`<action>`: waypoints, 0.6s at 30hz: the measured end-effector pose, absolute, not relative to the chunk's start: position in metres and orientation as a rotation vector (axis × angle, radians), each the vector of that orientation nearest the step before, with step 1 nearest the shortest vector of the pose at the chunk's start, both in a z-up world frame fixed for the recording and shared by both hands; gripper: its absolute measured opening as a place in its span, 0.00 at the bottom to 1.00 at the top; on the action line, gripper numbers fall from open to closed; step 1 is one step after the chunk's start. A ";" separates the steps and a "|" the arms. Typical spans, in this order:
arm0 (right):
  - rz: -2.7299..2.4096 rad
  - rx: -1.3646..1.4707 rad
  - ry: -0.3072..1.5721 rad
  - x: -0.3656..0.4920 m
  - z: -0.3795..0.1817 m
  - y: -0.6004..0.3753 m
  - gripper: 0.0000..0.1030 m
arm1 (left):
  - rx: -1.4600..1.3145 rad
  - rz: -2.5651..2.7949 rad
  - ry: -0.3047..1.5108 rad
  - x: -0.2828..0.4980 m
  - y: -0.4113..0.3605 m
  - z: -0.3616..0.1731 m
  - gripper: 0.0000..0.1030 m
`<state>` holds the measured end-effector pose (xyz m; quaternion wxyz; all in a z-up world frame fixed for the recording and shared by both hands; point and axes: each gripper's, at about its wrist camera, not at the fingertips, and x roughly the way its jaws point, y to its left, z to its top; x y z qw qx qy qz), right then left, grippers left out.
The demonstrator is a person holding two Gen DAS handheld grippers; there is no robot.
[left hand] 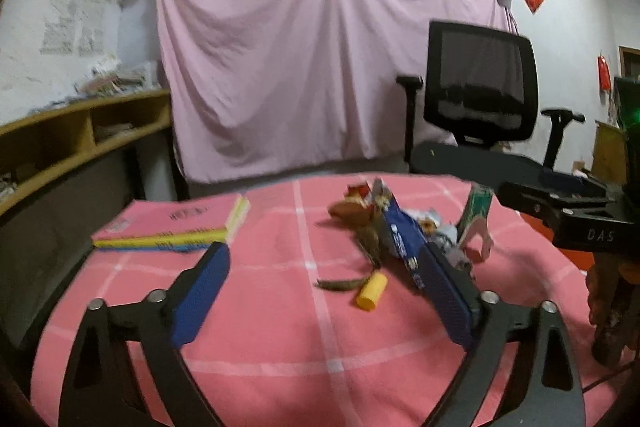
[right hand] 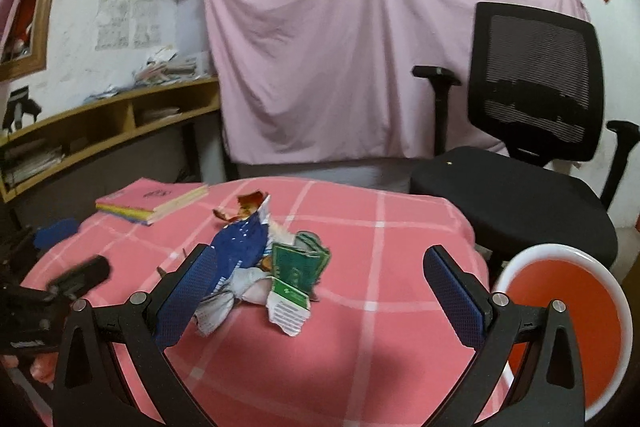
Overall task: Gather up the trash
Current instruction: 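Reach the right tool to the green-and-white carton and close on it while the left tool grasps the yellow cap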
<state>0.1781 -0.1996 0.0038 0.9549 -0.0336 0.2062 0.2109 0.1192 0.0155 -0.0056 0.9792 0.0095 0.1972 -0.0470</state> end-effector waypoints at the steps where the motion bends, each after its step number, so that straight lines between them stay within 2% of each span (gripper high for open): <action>1: 0.441 -0.073 0.419 0.179 0.004 -0.198 1.00 | 0.020 -0.112 0.421 0.124 0.013 -0.008 0.82; 4: 0.458 -0.072 0.438 0.186 0.001 -0.196 0.93 | -0.008 -0.223 0.511 0.137 0.008 -0.018 0.78; 6: 0.464 -0.056 0.456 0.192 0.000 -0.196 0.84 | -0.031 -0.279 0.558 0.143 0.003 -0.023 0.66; 7: 0.466 -0.051 0.462 0.195 0.000 -0.196 0.76 | -0.030 -0.296 0.576 0.146 0.000 -0.025 0.64; 9: 0.473 -0.035 0.479 0.203 -0.002 -0.194 0.70 | -0.025 -0.302 0.605 0.152 -0.003 -0.027 0.55; 14: 0.499 0.013 0.544 0.217 -0.009 -0.193 0.55 | -0.079 -0.314 0.660 0.163 0.002 -0.029 0.44; 15: 0.506 0.023 0.555 0.218 -0.011 -0.193 0.52 | -0.093 -0.314 0.671 0.165 0.003 -0.028 0.40; 16: 0.511 0.028 0.567 0.220 -0.011 -0.193 0.44 | -0.106 -0.309 0.687 0.168 0.005 -0.029 0.37; 18: 0.518 0.028 0.581 0.221 -0.013 -0.190 0.33 | -0.120 -0.301 0.728 0.173 0.006 -0.032 0.23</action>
